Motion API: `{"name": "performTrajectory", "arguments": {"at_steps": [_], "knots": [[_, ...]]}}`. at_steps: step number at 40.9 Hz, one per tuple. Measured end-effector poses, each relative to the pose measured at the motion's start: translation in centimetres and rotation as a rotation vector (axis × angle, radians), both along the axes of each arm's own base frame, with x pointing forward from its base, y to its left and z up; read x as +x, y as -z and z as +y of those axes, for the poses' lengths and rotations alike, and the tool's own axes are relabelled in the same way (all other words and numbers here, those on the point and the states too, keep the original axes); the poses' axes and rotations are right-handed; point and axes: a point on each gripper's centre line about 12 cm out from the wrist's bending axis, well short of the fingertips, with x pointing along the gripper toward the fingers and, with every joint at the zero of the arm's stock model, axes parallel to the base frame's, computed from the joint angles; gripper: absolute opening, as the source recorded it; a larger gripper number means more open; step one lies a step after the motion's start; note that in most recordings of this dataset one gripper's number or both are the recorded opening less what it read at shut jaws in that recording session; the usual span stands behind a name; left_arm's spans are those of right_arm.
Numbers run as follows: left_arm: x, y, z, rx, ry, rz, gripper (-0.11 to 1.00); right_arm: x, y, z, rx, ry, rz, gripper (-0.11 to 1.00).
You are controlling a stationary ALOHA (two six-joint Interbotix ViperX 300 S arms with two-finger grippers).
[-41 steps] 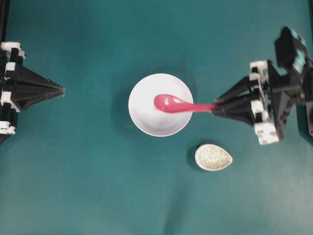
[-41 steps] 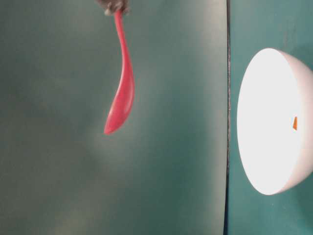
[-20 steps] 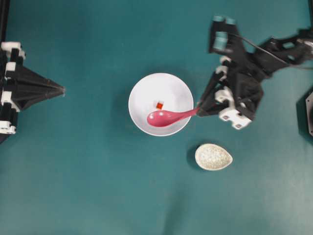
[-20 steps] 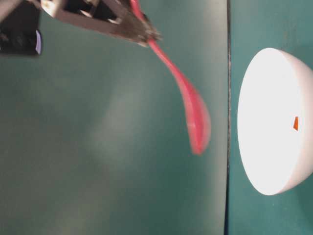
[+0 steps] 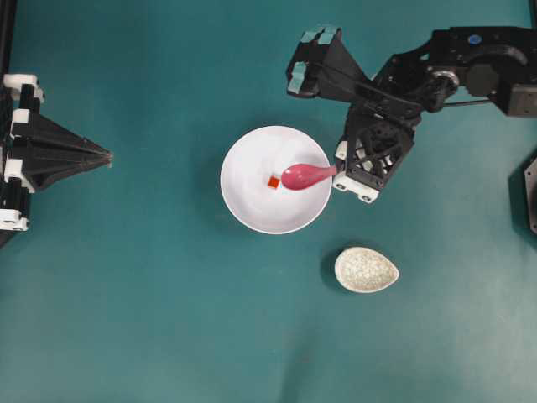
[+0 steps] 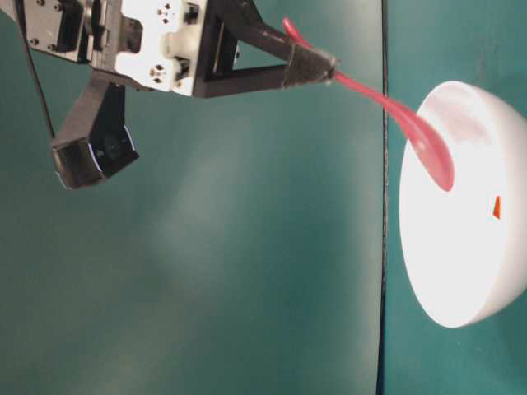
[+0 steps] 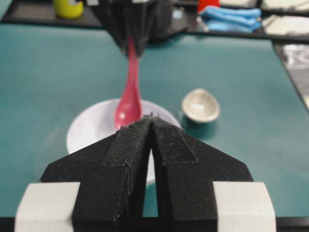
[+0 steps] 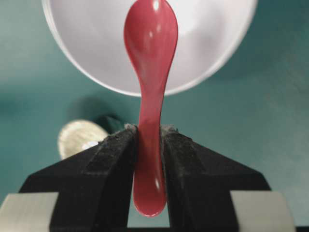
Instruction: Grip the spoon and scoop the red block from the bowl with right arm.
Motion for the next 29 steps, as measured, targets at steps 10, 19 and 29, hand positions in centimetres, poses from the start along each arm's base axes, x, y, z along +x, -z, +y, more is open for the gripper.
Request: {"name": "performTrajectory", "arguments": {"at_steps": [10, 19, 29], "knots": [[0.0, 0.0, 0.0, 0.009, 0.0, 0.0, 0.0, 0.7, 1.6, 0.4, -0.025, -0.032, 0.052, 0.24], [0.0, 0.0, 0.0, 0.009, 0.0, -0.003, 0.0, 1.3, 3.4, 0.1, -0.033, -0.034, 0.08, 0.24], [0.0, 0.0, 0.0, 0.014, 0.001, -0.002, 0.0, 2.3, 4.5, -0.1, -0.046, -0.026, 0.063, 0.24]]}}
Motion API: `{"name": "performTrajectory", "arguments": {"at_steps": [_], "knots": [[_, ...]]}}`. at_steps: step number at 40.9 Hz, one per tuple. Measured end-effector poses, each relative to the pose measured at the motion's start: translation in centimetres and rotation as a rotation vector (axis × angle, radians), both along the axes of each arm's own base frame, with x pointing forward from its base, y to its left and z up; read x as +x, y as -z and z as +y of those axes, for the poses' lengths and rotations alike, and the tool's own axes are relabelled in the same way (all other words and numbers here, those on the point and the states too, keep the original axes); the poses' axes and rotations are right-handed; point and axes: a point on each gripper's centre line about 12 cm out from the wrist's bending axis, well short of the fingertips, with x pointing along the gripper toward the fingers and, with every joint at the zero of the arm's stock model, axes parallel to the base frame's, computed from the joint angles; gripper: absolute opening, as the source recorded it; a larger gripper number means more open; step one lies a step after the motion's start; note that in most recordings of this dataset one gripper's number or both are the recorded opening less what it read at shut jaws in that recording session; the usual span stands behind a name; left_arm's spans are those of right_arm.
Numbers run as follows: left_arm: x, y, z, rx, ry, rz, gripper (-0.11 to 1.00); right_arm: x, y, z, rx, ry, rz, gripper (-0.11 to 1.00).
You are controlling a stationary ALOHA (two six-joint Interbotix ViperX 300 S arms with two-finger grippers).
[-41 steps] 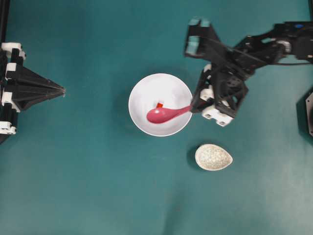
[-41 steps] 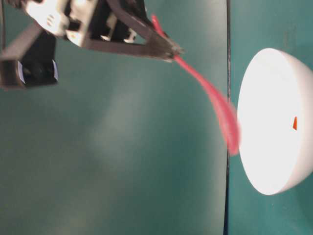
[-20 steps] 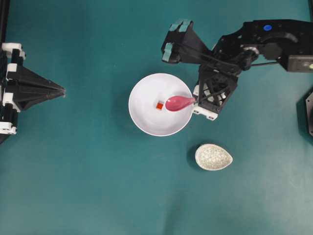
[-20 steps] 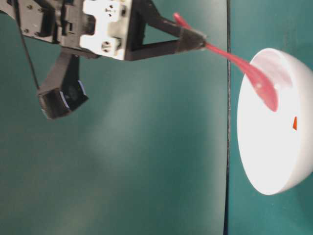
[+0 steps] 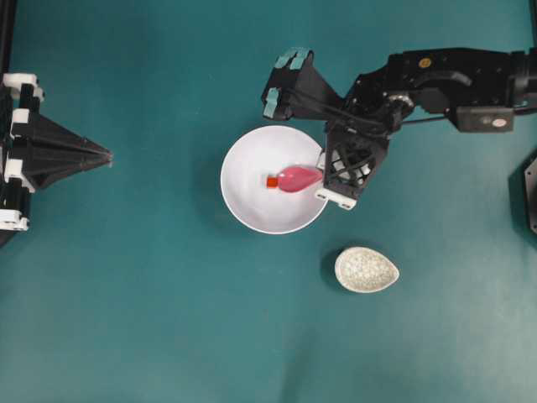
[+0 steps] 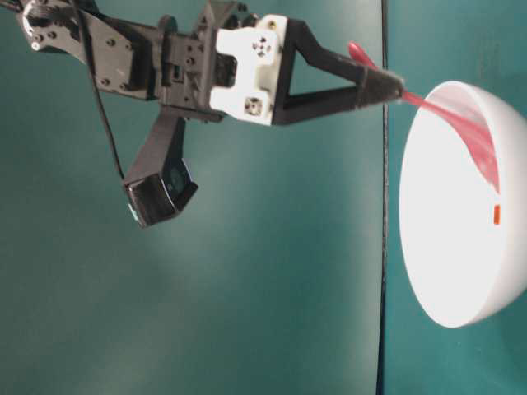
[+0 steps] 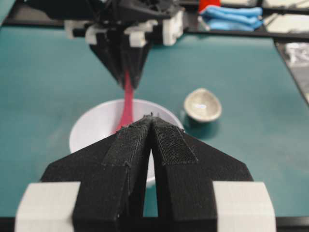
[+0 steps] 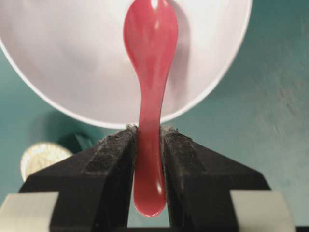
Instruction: Grip the spoon and scoop the red block from the bowl with right arm.
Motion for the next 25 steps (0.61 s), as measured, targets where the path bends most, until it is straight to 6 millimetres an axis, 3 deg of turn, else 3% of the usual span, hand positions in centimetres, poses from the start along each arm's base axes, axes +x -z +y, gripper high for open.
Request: {"name": "performTrajectory", "arguments": {"at_steps": [11, 25], "knots": [[0.0, 0.0, 0.0, 0.0, 0.0, 0.0, 0.0, 1.4, -0.1, 0.1, -0.01, -0.002, -0.044, 0.24], [0.0, 0.0, 0.0, 0.0, 0.0, 0.0, 0.0, 1.9, -0.2, 2.0, -0.011, -0.051, -0.052, 0.24]]}}
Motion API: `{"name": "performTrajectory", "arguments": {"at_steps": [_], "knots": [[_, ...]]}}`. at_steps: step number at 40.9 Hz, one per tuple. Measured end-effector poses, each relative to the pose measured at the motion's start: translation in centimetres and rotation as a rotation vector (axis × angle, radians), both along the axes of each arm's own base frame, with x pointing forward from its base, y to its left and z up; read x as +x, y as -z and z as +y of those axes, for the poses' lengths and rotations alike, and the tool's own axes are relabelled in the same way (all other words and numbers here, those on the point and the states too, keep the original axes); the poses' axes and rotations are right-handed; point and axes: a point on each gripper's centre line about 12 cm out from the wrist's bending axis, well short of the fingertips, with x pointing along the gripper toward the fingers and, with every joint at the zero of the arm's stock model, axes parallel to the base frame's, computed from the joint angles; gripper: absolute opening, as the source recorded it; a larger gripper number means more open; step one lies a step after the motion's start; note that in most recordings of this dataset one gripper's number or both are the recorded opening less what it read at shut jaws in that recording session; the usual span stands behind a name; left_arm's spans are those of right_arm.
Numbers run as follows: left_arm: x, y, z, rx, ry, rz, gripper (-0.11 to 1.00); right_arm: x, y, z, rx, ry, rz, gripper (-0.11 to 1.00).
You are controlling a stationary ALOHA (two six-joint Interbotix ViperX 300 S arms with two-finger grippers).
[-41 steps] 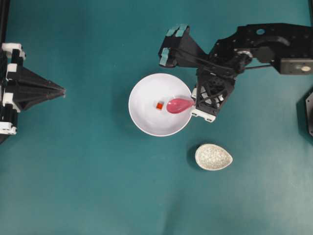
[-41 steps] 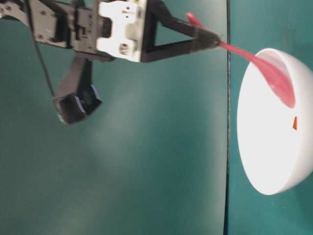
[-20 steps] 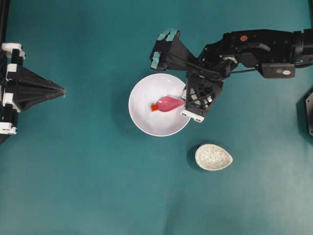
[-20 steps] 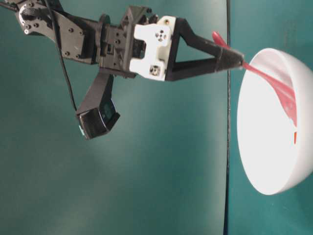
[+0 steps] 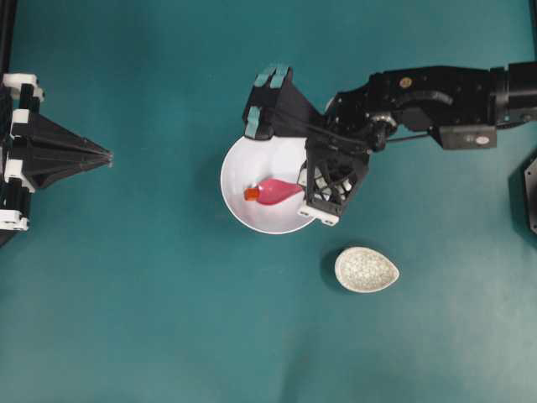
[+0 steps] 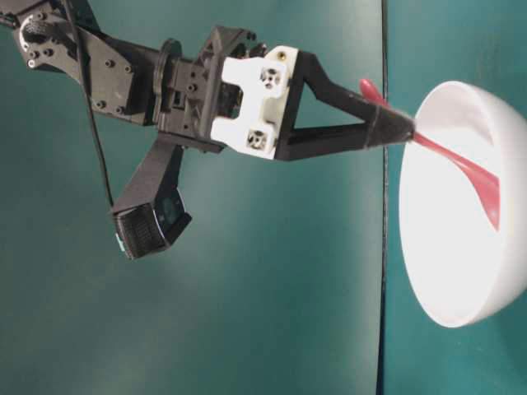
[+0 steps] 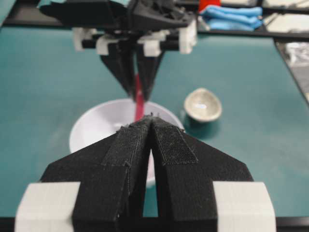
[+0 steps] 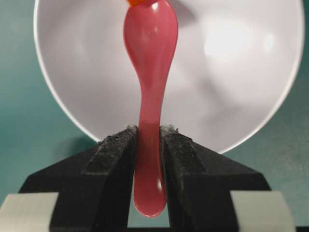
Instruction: Grip the spoon and scoop the red block from the bowl with right arm.
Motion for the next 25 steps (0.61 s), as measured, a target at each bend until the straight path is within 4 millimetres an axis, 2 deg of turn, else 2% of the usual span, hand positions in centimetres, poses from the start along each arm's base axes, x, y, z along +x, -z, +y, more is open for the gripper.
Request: {"name": "performTrajectory", "arguments": {"at_steps": [25], "knots": [[0.02, 0.03, 0.0, 0.0, 0.0, 0.002, 0.0, 0.77, -0.24, -0.42, -0.047, 0.005, -0.069, 0.24]]}}
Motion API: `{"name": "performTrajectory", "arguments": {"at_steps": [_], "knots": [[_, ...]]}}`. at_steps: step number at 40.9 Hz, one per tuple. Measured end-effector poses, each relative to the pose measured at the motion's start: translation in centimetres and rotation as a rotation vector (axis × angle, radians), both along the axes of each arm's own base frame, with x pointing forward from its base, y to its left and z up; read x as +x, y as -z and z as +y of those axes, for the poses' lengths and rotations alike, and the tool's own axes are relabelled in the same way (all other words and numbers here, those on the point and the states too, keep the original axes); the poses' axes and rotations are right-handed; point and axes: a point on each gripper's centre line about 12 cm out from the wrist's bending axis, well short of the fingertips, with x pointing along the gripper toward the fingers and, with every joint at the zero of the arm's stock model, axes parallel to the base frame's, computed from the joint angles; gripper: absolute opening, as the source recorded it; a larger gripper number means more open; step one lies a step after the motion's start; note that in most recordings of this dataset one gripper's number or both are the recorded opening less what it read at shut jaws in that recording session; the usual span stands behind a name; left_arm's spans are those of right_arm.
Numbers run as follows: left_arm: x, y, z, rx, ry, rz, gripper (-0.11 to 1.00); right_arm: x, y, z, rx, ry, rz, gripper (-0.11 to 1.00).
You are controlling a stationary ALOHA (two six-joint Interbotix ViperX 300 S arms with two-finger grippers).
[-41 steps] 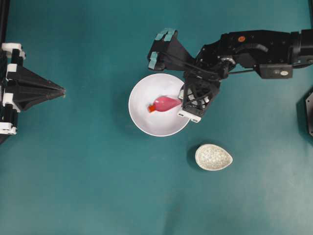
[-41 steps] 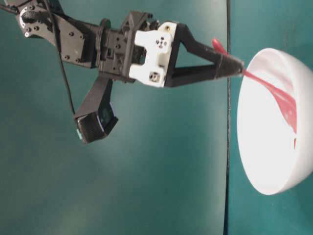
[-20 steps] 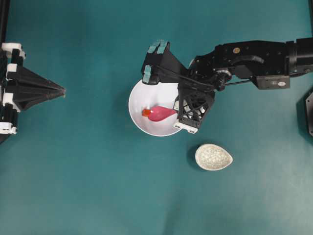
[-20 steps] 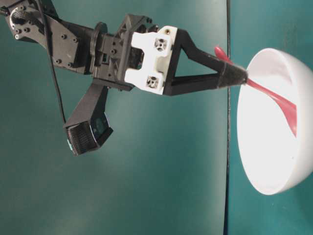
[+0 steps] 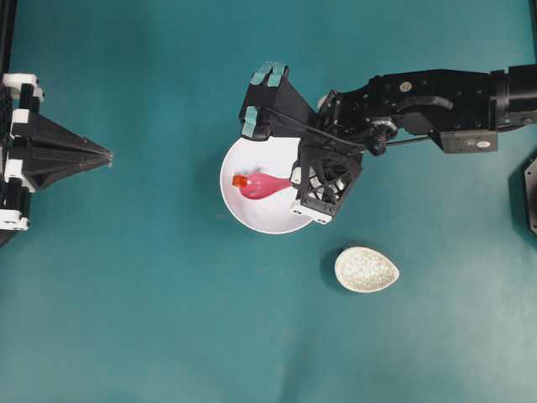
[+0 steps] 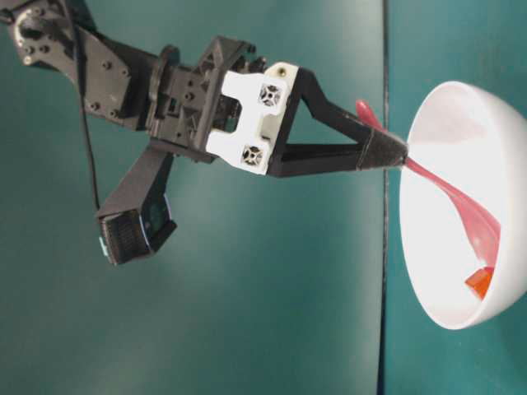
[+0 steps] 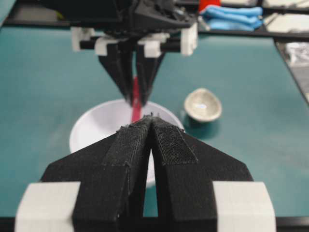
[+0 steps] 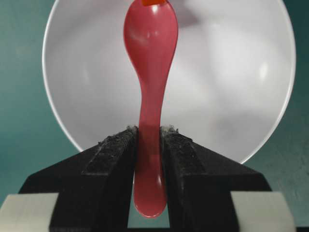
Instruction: Grip the spoon and scoop the red block from the bowl with right arm.
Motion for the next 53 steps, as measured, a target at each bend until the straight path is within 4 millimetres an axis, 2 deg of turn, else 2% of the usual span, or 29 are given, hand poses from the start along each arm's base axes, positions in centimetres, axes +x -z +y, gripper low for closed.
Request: {"name": "performTrajectory", "arguments": {"at_steps": [21, 31, 53], "knots": [[0.0, 0.0, 0.0, 0.002, 0.0, 0.005, 0.0, 0.0, 0.3, -0.2, -0.011, 0.011, -0.017, 0.24], [0.0, 0.1, 0.0, 0.002, 0.0, 0.009, 0.0, -2.1, 1.1, 0.0, -0.009, 0.034, -0.022, 0.24], [0.0, 0.1, 0.0, 0.0, 0.0, 0.011, 0.0, -8.5, 0.2, 0.2, -0.025, 0.13, -0.292, 0.24]]}}
